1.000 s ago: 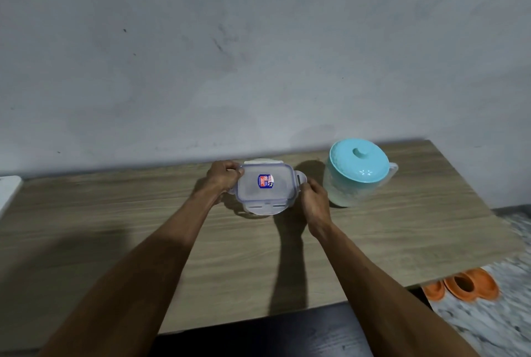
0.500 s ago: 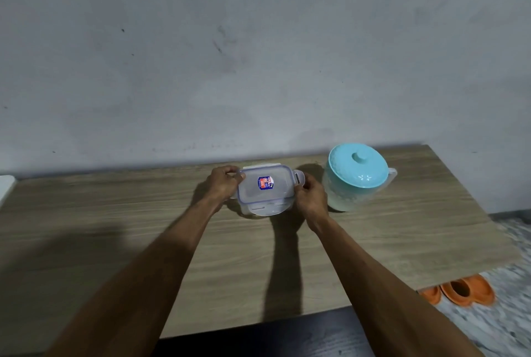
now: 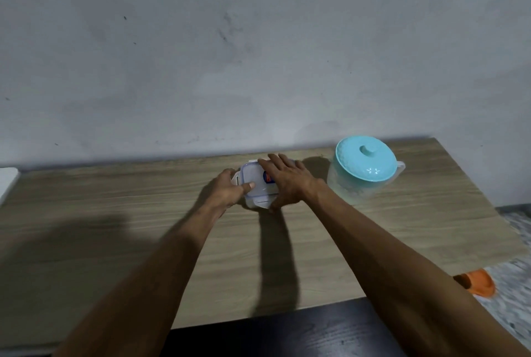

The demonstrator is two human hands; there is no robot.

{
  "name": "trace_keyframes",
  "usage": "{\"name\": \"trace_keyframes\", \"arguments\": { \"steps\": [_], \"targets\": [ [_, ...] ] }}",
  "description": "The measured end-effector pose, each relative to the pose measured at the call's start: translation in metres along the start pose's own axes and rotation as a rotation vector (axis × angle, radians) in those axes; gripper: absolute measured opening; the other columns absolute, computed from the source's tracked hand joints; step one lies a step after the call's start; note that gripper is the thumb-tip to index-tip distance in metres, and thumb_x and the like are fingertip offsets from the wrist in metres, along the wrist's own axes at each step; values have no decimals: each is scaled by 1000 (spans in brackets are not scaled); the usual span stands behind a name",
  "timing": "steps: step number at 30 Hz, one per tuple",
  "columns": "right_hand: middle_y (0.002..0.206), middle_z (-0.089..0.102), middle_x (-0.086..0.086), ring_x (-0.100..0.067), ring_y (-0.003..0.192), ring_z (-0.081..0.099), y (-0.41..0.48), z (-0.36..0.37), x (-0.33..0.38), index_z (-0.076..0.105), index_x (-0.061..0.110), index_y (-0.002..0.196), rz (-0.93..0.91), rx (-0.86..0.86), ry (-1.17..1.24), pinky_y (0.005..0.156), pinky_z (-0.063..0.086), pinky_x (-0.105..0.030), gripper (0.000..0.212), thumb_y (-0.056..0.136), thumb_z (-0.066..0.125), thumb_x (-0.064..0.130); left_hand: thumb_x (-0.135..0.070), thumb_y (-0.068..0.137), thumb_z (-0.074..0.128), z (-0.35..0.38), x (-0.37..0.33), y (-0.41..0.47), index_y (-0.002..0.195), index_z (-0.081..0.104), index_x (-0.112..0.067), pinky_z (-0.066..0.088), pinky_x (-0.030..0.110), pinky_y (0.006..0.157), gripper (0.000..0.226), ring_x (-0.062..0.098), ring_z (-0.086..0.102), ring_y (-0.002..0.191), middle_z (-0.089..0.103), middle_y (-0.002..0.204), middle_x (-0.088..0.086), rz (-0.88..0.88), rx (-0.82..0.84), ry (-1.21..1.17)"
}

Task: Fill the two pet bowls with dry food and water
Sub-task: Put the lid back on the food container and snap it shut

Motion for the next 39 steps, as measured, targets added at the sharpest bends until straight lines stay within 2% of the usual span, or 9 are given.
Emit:
{"name": "trace_keyframes", "arguments": {
  "steps": [4, 8, 10, 13, 16, 23, 30, 35, 39],
  "targets": [
    [166, 3, -6, -31, 153, 5, 9, 4, -4, -5, 26, 157, 1, 40, -87, 119, 16, -56, 129, 67, 84, 48, -41, 80, 77, 0, -9, -11, 140, 45, -14, 53, 38, 88, 73, 29, 60, 113, 58, 136, 7, -11, -36, 55],
    [162, 15, -7, -32, 148, 18, 9, 0, -3, -1, 24, 157, -21, -10, -137, 114, 25, -56, 129, 64, 84, 49, -29, 88, 71, 5, -13, -14, 143, 41, -11, 41, 20, 57, 66, 28, 58, 117, 54, 139, 10, -26, -29, 61],
    [160, 19, -7, -32, 146, 22, 9, 0, -3, 1, 24, 157, -27, -27, -143, 113, 27, -56, 127, 64, 84, 50, -29, 88, 71, 7, -13, -15, 143, 42, -10, 36, 17, 53, 65, 27, 58, 116, 55, 138, 11, -23, -30, 58],
    [159, 23, -9, -34, 144, 25, 10, 2, -4, 4, 24, 156, -31, -67, -145, 112, 28, -58, 120, 68, 82, 49, -29, 88, 71, 6, -13, -16, 143, 42, -10, 36, 17, 52, 65, 28, 59, 115, 55, 138, 12, -15, -37, 48],
    [158, 23, -10, -34, 143, 25, 9, 3, -4, 5, 24, 156, -40, -86, -145, 111, 28, -58, 118, 70, 80, 51, -30, 86, 73, 6, -14, -16, 141, 44, -11, 48, 24, 59, 65, 30, 61, 111, 57, 134, 12, -10, -33, 29],
    [153, 28, -11, -35, 139, 28, 16, 1, -5, 1, 25, 156, -25, -32, -169, 108, 30, -59, 127, 63, 85, 49, -31, 85, 73, 4, -16, -23, 138, 47, -13, 61, 39, 73, 61, 30, 65, 103, 58, 128, 11, -20, -44, 7],
    [154, 24, -14, -36, 142, 24, 16, 3, -3, -1, 24, 157, -27, -21, -101, 112, 27, -56, 128, 65, 85, 46, -30, 88, 70, 5, -17, -28, 138, 46, -12, 48, 23, 53, 59, 29, 66, 103, 58, 128, 12, -26, -41, -6],
    [166, 1, -11, -30, 153, 0, -9, 9, -20, -3, 20, 157, 116, -180, 297, 122, 7, -54, 123, 72, 74, 63, -29, 89, 70, 1, -21, -34, 136, 50, -10, 42, 21, 59, 55, 26, 62, 109, 61, 130, 10, -9, -68, -7],
    [162, 17, -9, -29, 148, 23, -29, 28, -40, 10, 18, 156, 233, -306, 629, 118, 26, -53, 111, 75, 68, 67, -33, 87, 71, 0, -23, -38, 134, 53, -11, 39, 26, 73, 55, 27, 62, 108, 63, 128, 10, 1, -88, 2]
  ]
}}
Point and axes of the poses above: each hand's wrist, its own y-axis towards the middle knuckle, its own z-axis out of the palm, x = y × z, the point moved 8 cm from there along y, towards the middle knuckle
